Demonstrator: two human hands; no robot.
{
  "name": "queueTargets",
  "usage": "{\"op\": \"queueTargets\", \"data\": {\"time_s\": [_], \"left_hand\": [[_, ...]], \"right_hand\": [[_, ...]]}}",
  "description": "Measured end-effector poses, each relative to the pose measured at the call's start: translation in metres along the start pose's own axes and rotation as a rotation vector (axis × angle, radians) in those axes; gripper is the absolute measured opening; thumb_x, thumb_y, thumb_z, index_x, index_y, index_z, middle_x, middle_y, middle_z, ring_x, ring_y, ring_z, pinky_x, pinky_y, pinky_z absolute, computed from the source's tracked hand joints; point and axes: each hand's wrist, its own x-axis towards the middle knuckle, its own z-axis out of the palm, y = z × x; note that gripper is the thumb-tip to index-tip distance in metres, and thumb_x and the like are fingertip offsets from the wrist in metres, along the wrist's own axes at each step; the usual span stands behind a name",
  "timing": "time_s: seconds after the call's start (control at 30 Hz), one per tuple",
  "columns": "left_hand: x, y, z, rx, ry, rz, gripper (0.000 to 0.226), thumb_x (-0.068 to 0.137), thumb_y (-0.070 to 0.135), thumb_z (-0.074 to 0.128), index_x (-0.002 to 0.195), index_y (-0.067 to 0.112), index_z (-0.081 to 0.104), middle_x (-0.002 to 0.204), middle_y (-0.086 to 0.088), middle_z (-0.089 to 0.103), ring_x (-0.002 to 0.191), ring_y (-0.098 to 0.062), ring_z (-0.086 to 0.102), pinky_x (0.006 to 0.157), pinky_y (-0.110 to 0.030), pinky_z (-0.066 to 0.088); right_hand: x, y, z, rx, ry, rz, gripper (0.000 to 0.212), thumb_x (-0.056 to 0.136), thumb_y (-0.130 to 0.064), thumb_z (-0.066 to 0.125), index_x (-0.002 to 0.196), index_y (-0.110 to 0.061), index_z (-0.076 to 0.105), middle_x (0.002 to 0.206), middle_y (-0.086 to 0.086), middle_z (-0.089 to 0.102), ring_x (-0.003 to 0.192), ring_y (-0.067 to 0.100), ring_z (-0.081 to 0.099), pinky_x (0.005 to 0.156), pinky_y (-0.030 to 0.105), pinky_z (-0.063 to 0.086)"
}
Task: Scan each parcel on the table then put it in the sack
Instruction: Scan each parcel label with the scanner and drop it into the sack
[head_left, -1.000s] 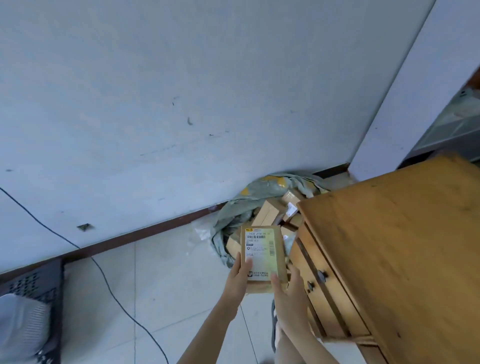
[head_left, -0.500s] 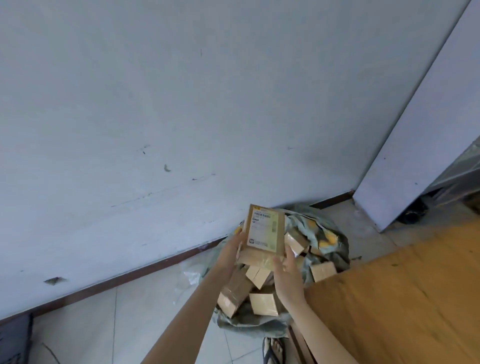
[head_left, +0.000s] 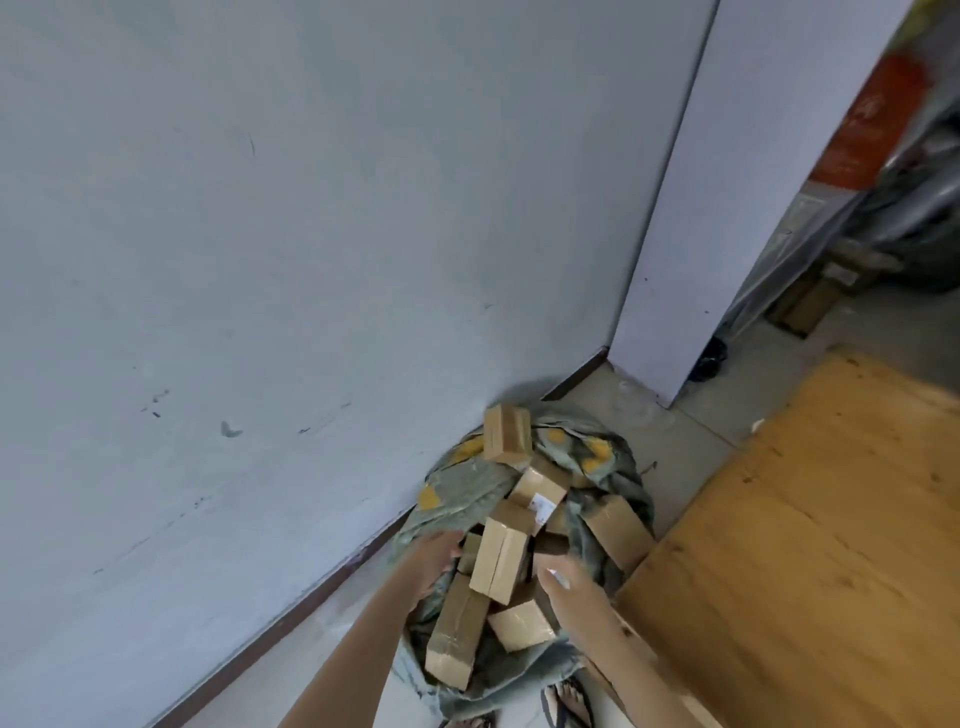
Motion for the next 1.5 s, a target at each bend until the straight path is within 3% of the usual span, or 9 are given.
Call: {"op": "queueTargets", "data": {"time_s": [0.07, 0.17, 0.3, 0.37, 0.47, 0.73, 1.0, 1.17, 1.5], "left_hand": [[0.003, 0.009, 0.001, 0.173, -0.156, -0.002, 0.039, 0.104, 0.022, 0.037, 0.138, 0.005, 0.045, 0.145, -0.014, 0.048, 0.129, -0.029, 0.049, 0.075, -0.015, 0.049], [0.001, 0.020, 0.004, 0.347, -0.281, 0.012, 0.036, 0.104, 0.025, 0.034, 0.135, 0.010, 0.047, 0.138, -0.008, 0.054, 0.128, -0.024, 0.050, 0.099, -0.027, 0.042], [-0.005, 0.029, 0.022, 0.412, -0.338, 0.071, 0.016, 0.102, 0.021, 0.044, 0.092, 0.011, 0.052, 0.085, -0.002, 0.054, 0.072, -0.012, 0.053, 0.058, -0.019, 0.041], [-0.011, 0.032, 0.038, 0.440, -0.341, 0.160, 0.017, 0.101, 0.018, 0.047, 0.085, 0.012, 0.051, 0.077, 0.000, 0.050, 0.063, -0.008, 0.047, 0.045, -0.014, 0.040], [-0.021, 0.037, 0.074, 0.517, -0.400, 0.281, 0.025, 0.100, 0.014, 0.049, 0.074, 0.014, 0.052, 0.073, 0.000, 0.054, 0.062, -0.009, 0.049, 0.051, -0.016, 0.041], [-0.085, 0.046, 0.212, 0.718, -0.482, 0.549, 0.014, 0.097, 0.024, 0.055, 0.089, 0.015, 0.062, 0.080, 0.003, 0.062, 0.074, -0.010, 0.059, 0.060, -0.020, 0.042], [-0.197, 0.004, 0.377, 0.880, -0.632, 0.696, 0.026, 0.099, 0.025, 0.051, 0.117, 0.009, 0.061, 0.091, 0.002, 0.062, 0.082, -0.010, 0.059, 0.062, -0.019, 0.040], [-0.251, -0.032, 0.466, 1.021, -0.733, 0.779, 0.031, 0.100, 0.027, 0.046, 0.123, 0.010, 0.059, 0.111, -0.004, 0.063, 0.106, -0.019, 0.061, 0.090, -0.029, 0.046], [-0.278, -0.008, 0.644, 1.050, -0.714, 0.855, 0.042, 0.099, 0.029, 0.051, 0.138, 0.015, 0.047, 0.140, -0.005, 0.050, 0.120, -0.020, 0.050, 0.090, -0.027, 0.037]], "right_hand": [[-0.013, -0.004, 0.010, 0.055, 0.078, 0.040, 0.028, 0.098, -0.040, 0.042, 0.119, -0.024, 0.053, 0.111, -0.002, 0.060, 0.091, 0.009, 0.052, 0.078, 0.026, 0.040], [-0.034, -0.010, 0.024, 0.147, 0.193, 0.068, 0.025, 0.098, -0.037, 0.044, 0.115, -0.022, 0.055, 0.113, 0.003, 0.062, 0.088, 0.007, 0.055, 0.080, 0.025, 0.041], [-0.067, -0.008, 0.032, 0.223, 0.287, 0.056, 0.025, 0.099, -0.031, 0.045, 0.112, -0.015, 0.058, 0.108, 0.002, 0.061, 0.094, 0.010, 0.056, 0.078, 0.022, 0.037], [-0.086, -0.004, 0.029, 0.306, 0.347, 0.061, 0.022, 0.098, -0.031, 0.047, 0.106, -0.016, 0.060, 0.094, -0.002, 0.060, 0.086, 0.009, 0.055, 0.075, 0.022, 0.037], [-0.111, 0.007, 0.011, 0.324, 0.429, 0.058, 0.012, 0.097, -0.027, 0.045, 0.089, -0.030, 0.053, 0.089, -0.011, 0.053, 0.080, 0.000, 0.050, 0.069, 0.018, 0.037], [-0.188, 0.080, -0.077, 0.410, 0.734, 0.105, 0.015, 0.096, -0.029, 0.048, 0.102, -0.024, 0.060, 0.094, -0.013, 0.060, 0.087, 0.004, 0.055, 0.068, 0.012, 0.039], [-0.297, 0.193, -0.175, 0.406, 0.947, 0.137, 0.020, 0.094, -0.025, 0.053, 0.107, -0.013, 0.062, 0.098, 0.001, 0.063, 0.089, 0.015, 0.056, 0.083, 0.029, 0.045], [-0.349, 0.267, -0.230, 0.372, 0.932, 0.209, 0.023, 0.097, -0.029, 0.048, 0.109, -0.015, 0.061, 0.111, 0.003, 0.061, 0.098, 0.019, 0.056, 0.080, 0.028, 0.042], [-0.377, 0.391, -0.372, 0.317, 0.922, 0.312, 0.031, 0.098, -0.031, 0.046, 0.120, -0.013, 0.057, 0.122, 0.005, 0.058, 0.103, 0.020, 0.052, 0.082, 0.028, 0.041]]}}
